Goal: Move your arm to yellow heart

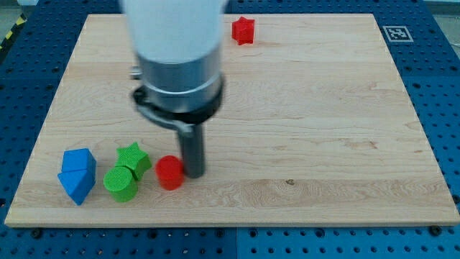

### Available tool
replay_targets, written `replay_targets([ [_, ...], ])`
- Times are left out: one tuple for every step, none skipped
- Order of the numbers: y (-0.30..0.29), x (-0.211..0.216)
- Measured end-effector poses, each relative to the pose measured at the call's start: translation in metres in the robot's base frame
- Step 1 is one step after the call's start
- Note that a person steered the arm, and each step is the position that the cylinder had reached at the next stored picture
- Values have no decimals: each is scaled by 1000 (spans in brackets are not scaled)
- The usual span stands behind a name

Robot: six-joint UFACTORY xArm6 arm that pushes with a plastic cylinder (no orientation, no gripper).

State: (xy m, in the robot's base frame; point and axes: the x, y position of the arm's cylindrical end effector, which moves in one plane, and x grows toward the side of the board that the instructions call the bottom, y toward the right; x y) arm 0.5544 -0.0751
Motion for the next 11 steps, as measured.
replay_targets([
  [-43, 0],
  [-55, 0],
  [-42, 0],
  [10, -1],
  [29, -61],
  [34, -127],
  [80, -164],
  [117, -212],
  [111, -253],
  [104, -262],
  [64, -262],
])
